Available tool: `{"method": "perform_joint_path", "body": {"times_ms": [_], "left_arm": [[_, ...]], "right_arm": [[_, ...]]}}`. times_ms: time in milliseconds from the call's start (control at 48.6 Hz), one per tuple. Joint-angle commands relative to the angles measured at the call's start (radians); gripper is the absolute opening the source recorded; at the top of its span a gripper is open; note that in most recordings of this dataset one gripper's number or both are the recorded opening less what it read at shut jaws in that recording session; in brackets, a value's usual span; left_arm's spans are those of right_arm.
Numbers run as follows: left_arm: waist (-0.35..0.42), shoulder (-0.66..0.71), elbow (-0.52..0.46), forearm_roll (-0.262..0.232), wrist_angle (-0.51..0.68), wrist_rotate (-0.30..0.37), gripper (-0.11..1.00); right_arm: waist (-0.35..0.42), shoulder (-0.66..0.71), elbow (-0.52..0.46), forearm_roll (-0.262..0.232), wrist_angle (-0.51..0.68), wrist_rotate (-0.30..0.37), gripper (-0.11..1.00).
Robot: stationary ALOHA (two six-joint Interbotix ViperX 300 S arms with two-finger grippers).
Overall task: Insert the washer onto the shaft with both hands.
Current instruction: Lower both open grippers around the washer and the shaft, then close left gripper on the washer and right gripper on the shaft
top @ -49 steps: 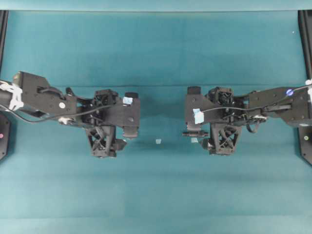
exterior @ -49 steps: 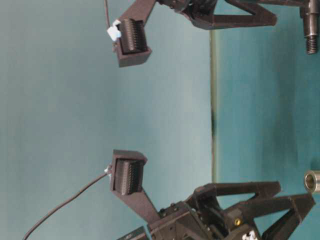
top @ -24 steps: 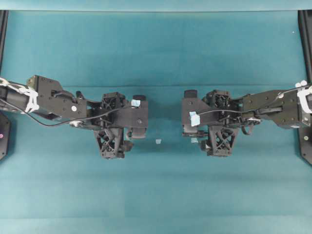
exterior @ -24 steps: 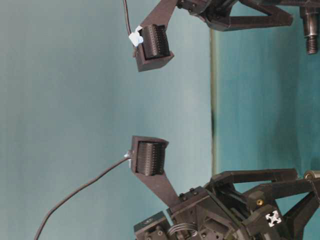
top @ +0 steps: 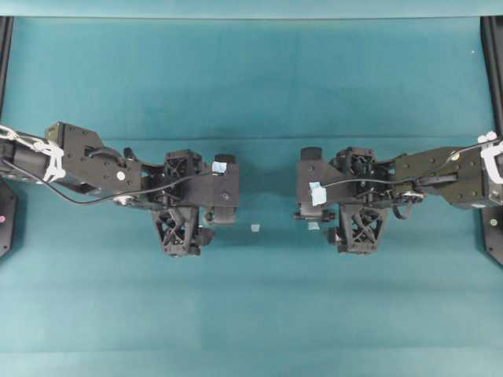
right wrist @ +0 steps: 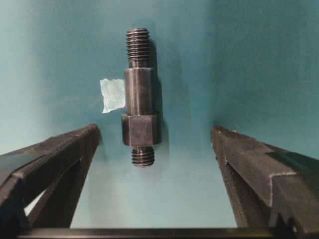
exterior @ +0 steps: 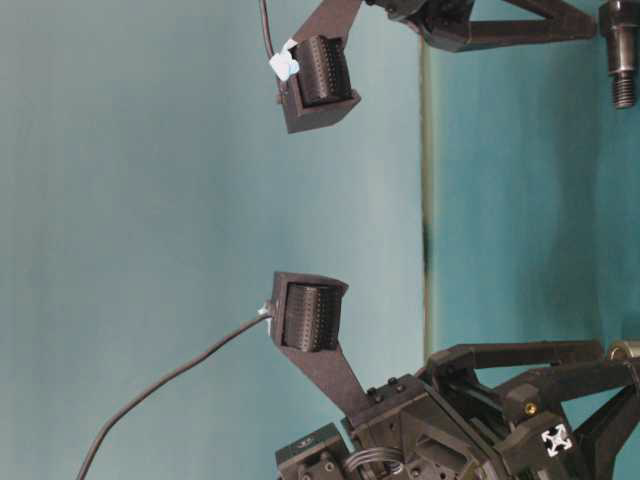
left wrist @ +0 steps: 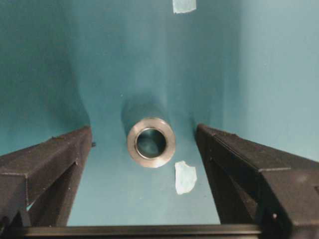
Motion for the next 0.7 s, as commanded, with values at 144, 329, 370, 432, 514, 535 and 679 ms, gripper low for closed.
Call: {"method": "perform_joint_path", "body": {"times_ms": [144,329,370,432,514,535,679], "left_arm": [[0.002,-0.008,-0.002,0.003,0.011,0.000,0.93],[0.002,-0.009,0.002,0.003,0.012,0.000,0.93],[0.002,-0.009,0.002,0.003,0.011,0.000,0.93],[0.002,-0.009,0.002,0.003,0.009,0.000,0.93],[0.002,-0.009,0.002,0.003,0.012,0.000,0.93],[0.002,-0.009,0.002,0.003,0.012,0.000,0.93],[0.002,-0.011,0.002,0.003,0.014,0.000,0.93]], "right_arm": [[0.009,0.002,-0.003,0.002,-0.008,0.008,0.85],[0.012,0.009,-0.003,0.005,-0.008,0.008,0.85],[0.012,0.011,-0.003,0.005,-0.008,0.008,0.85],[0.012,0.011,-0.003,0.005,-0.008,0.008,0.85],[0.012,0.011,-0.005,0.005,-0.008,0.008,0.85],[0.012,0.011,-0.003,0.005,-0.008,0.008,0.85],[0.014,0.011,-0.005,0.005,-0.008,0.008,0.85]]}}
